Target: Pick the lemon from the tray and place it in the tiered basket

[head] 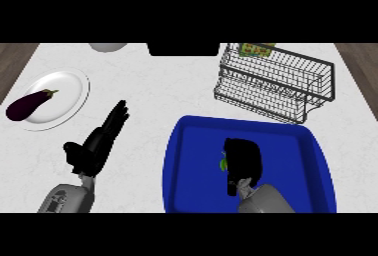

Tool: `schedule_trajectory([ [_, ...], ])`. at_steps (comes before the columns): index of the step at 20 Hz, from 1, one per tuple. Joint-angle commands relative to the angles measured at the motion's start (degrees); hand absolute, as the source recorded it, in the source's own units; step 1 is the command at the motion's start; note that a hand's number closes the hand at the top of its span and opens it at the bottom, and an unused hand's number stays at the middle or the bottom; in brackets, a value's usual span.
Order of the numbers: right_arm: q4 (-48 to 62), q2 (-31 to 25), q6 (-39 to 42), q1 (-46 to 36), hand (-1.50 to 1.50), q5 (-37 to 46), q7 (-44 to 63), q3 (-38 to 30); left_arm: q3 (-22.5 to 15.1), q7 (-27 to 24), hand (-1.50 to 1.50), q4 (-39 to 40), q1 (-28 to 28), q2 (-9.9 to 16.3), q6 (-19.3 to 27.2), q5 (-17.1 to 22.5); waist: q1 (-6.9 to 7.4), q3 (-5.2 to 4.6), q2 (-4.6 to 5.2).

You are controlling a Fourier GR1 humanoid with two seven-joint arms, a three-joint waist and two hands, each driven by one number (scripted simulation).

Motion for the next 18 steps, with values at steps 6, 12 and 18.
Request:
schedule_trajectory([
  [6,1.35,1.73,-4.08,-1.88,1.50,1.78,-4.22,-0.50,0.76,5.36,0.00,-6.73,2.28,-1.25,-0.76,-1.83,0.13,0.08,-0.01],
  [12,-6.26,-11.37,-7.13,5.16,1.50,-2.18,-8.98,-5.51,2.23,2.07,0.00,-2.72,2.37,-2.00,-0.05,-2.64,-1.55,0.10,-0.31],
  [18,-2.73,-32.01,-10.09,9.57,1.50,-16.30,-23.97,-29.31,3.90,-0.65,0.00,-2.28,4.05,-0.75,-0.02,-2.46,-4.03,0.23,-0.25],
])
